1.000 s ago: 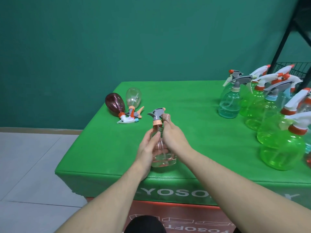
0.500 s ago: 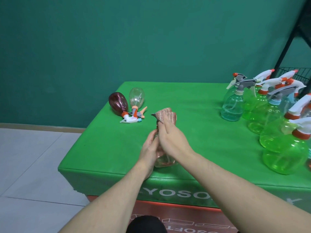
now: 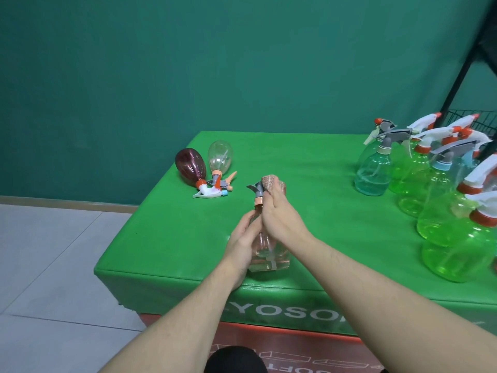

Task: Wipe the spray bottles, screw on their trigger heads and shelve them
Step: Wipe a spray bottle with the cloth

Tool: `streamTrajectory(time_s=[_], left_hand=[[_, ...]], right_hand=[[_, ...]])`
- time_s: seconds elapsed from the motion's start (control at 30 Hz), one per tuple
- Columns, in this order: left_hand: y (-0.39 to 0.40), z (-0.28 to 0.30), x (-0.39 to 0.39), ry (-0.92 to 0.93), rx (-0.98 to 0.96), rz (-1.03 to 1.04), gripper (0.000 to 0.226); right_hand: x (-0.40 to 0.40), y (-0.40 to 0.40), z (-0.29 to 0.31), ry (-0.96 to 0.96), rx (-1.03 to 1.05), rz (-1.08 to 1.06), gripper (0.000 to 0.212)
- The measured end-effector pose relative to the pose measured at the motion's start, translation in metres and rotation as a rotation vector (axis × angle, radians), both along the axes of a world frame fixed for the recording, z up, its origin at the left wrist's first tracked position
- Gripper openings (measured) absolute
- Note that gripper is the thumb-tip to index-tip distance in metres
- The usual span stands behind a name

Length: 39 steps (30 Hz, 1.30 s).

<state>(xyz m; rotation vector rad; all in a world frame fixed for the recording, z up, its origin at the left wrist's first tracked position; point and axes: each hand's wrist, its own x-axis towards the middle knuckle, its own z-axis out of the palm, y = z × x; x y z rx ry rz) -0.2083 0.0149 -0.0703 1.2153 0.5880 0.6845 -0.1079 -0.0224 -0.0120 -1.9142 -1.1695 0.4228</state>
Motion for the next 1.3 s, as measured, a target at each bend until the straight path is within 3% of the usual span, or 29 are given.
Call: streamTrajectory(time_s=[0.2,0.47,0.6,0.73,0.93,1.03,1.23,1.3], left_hand=[[0.002,0.002,-0.001,-0.026,-0.084,-0.023,0.055],[0.003,0.002,0.0,-0.042,-0.118,-0.028,0.055],[0.003,0.011,0.003,0.041,-0.117,0.007,0.032],[0.006,0.024,0.005,0.19,-0.032,0.05,0.017],[-0.003,0.031,0.014,0.379,0.177,0.033,0.042],[-0.013,0.033,0.019,0.386,0.234,0.098,0.059],[-0.035,0.036,0.034,0.4,0.339,0.186,0.071],[-0.042,0.035,0.04,0.404,0.343,0.182,0.053]], right_hand=[[0.003,-0.011,-0.005,0.128,0.018,-0.118,0.037],[0.019,-0.034,-0.014,0.08,-0.105,-0.119,0.043],[0.021,-0.043,-0.011,0.139,-0.114,-0.171,0.04],[0.026,-0.043,0.003,0.288,-0.03,-0.306,0.038],[0.024,-0.042,0.011,0.785,0.157,-0.431,0.045],[0.019,-0.049,0.019,0.903,0.214,-0.431,0.041],[0.016,-0.052,0.027,0.788,0.267,-0.406,0.041],[0.014,-0.051,0.027,0.701,0.278,-0.387,0.036]])
